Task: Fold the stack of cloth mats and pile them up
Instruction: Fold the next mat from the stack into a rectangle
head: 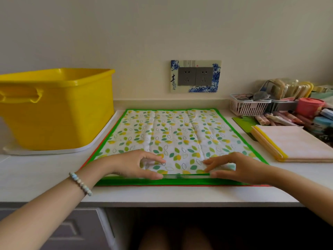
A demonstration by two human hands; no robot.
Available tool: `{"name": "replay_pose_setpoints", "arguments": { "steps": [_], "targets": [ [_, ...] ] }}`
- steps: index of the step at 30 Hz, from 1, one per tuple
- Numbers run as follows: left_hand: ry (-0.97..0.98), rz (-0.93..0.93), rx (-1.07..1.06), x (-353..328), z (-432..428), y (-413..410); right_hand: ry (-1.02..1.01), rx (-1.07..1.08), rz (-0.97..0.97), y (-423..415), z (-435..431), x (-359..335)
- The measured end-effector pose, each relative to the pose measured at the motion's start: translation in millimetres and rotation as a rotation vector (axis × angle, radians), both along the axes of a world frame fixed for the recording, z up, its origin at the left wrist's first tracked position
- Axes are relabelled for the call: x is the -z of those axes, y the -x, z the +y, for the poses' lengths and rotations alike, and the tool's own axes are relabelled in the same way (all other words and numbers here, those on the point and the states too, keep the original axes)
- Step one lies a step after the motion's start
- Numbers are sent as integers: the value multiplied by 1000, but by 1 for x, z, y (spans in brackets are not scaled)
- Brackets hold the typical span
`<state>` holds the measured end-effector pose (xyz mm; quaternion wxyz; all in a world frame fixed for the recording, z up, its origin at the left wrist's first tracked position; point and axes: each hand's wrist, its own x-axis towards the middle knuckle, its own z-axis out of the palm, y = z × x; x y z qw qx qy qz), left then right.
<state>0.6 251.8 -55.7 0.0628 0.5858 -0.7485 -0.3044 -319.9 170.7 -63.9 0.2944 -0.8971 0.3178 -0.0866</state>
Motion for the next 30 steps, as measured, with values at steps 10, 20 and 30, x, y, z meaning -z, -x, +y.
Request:
{"name": "replay_pose_setpoints", "arguments": {
  "steps": [10,20,30],
  "targets": [
    [83,41,-84,-38,-21,-14,133,77,14,-10,-21,-40],
    [699,-340,-367,-70,-89,-21,541,311,-97,-56,-104,-67],
    [609,-164,-276,-10,-118,-15,421,428,-129,-98,-181,-11]
  ]
}}
